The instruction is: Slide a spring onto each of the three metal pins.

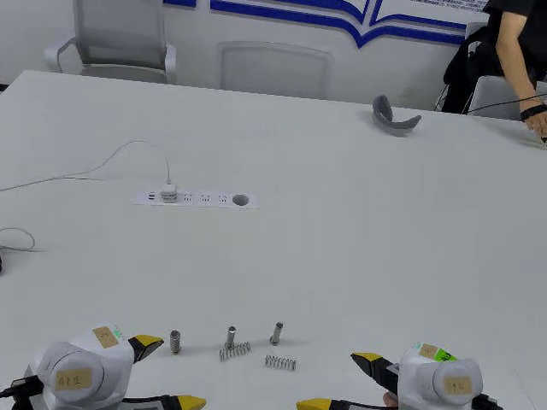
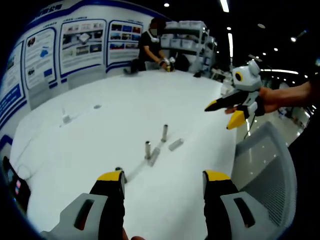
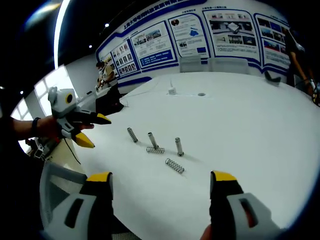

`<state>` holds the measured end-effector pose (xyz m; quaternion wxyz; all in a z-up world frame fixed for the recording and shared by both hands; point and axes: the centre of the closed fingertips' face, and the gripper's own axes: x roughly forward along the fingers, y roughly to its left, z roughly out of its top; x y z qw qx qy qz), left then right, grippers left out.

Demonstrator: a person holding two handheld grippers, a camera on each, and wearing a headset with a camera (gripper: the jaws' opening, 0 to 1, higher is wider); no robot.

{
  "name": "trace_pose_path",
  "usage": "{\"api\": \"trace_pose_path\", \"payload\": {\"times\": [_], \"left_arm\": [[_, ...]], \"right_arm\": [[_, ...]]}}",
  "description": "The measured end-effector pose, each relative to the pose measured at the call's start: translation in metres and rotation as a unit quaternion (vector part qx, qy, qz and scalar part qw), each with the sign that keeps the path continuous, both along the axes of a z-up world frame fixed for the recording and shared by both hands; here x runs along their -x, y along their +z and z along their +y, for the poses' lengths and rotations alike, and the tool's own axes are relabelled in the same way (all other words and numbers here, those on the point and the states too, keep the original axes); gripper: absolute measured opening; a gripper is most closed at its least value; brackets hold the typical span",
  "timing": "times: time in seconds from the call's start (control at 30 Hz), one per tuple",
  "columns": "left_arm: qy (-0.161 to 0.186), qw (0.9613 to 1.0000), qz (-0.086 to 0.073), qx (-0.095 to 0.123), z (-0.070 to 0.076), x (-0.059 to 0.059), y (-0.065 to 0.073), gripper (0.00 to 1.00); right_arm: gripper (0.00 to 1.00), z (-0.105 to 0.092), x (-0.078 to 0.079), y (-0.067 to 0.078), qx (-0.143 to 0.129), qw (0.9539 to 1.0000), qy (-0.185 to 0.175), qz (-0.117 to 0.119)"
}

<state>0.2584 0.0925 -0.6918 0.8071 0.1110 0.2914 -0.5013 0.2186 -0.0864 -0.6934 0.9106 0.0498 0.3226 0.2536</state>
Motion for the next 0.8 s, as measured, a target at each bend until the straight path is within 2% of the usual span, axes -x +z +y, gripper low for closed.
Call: {"api": "trace_pose_path", "payload": {"times": [0.17,0.37,0.53,0.8], "left_arm": [[-0.014,0.9999,0.001,-0.002,-0.013,0.001,-0.003,0.65],[-0.029,0.9995,0.002,-0.007,-0.026,0.0,-0.009,0.63],[-0.042,0.9989,-0.001,-0.024,-0.036,-0.002,-0.021,0.59],[-0.048,0.9981,0.013,-0.035,-0.049,-0.005,-0.042,0.57]], "right_arm": [[0.82,-0.007,0.006,0.004,-0.005,0.9998,-0.017,-0.005],[0.82,-0.011,0.015,0.0,-0.008,0.9996,-0.029,-0.001],[0.82,-0.012,0.02,-0.002,-0.01,0.9994,-0.032,0.004],[0.82,-0.013,0.019,-0.002,-0.012,0.9993,-0.035,0.003]]}}
